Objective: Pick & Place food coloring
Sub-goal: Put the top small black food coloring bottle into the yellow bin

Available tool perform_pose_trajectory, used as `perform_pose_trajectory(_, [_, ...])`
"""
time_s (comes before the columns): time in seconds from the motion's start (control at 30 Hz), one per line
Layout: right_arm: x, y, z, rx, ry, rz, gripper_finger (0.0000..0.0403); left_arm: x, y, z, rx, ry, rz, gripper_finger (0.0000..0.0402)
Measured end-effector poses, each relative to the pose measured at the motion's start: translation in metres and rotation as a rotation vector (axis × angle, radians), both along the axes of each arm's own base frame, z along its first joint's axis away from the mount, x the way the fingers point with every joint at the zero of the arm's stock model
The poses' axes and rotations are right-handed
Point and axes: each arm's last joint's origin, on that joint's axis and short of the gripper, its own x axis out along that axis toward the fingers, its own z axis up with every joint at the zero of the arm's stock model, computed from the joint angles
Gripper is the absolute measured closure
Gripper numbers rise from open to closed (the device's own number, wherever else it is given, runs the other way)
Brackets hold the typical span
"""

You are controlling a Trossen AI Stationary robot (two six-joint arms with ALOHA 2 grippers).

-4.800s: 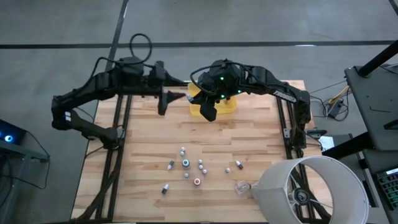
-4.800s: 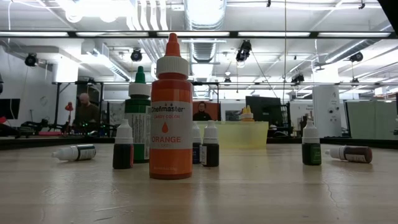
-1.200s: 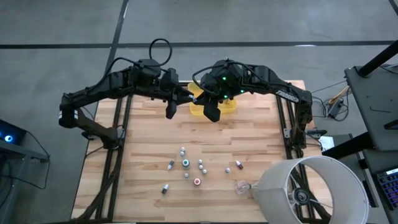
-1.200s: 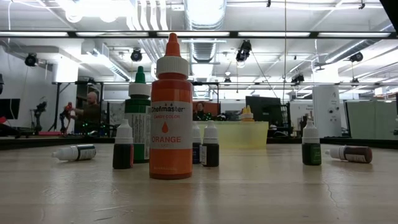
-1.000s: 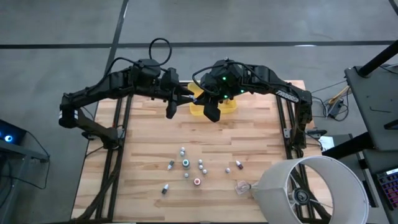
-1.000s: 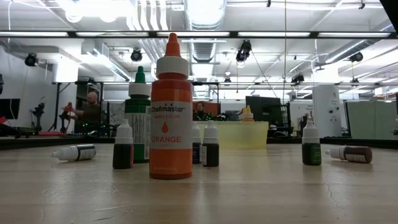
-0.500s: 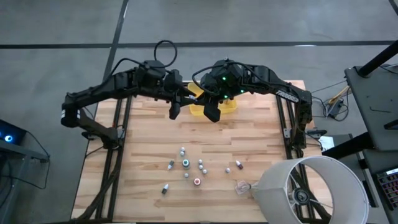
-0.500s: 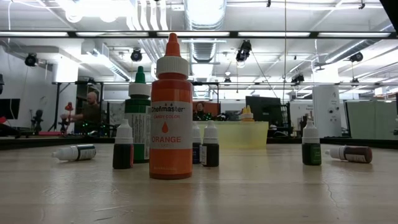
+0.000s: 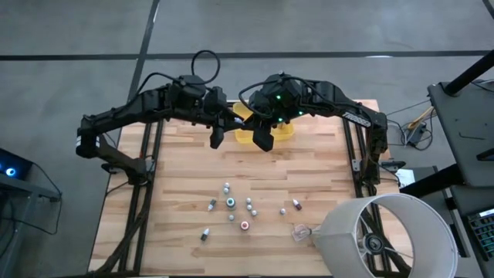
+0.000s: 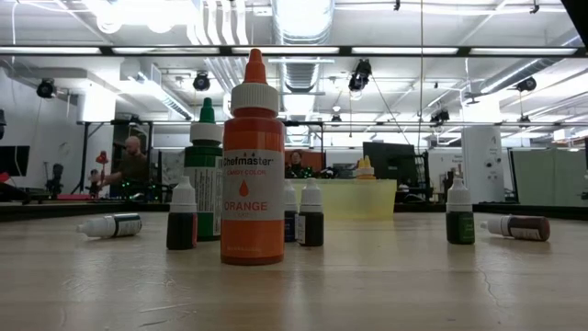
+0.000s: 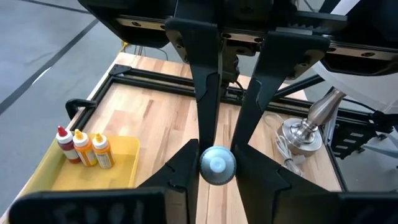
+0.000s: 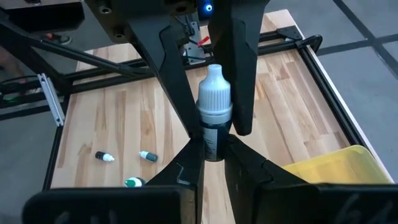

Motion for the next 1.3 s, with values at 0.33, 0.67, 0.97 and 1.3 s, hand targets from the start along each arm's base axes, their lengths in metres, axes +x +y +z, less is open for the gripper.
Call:
perform_pose_trajectory(0.33, [0.000, 0.000, -0.001, 0.001, 0.007, 0.000, 0.0364, -0.002, 0.000, 0.006, 0.006, -0.025, 0.001, 0.0330])
perform_pose_trajectory(0.67, [0.000, 0.000, -0.001, 0.001, 0.006, 0.001, 0.0364, -0.014, 0.000, 0.017, 0.004, 0.018, 0.010, 0.0330])
perform_pose_trajectory(0.97, [0.000, 0.000, -0.001, 0.001, 0.005, 0.001, 0.0364, -0.032, 0.002, 0.035, -0.004, 0.052, 0.034, 0.0330])
perform_pose_trajectory(1.3, [0.000, 0.000, -0.001, 0.003, 0.005, 0.003, 0.0364, -0.031, 0.005, 0.036, -0.013, 0.085, 0.043, 0.0330])
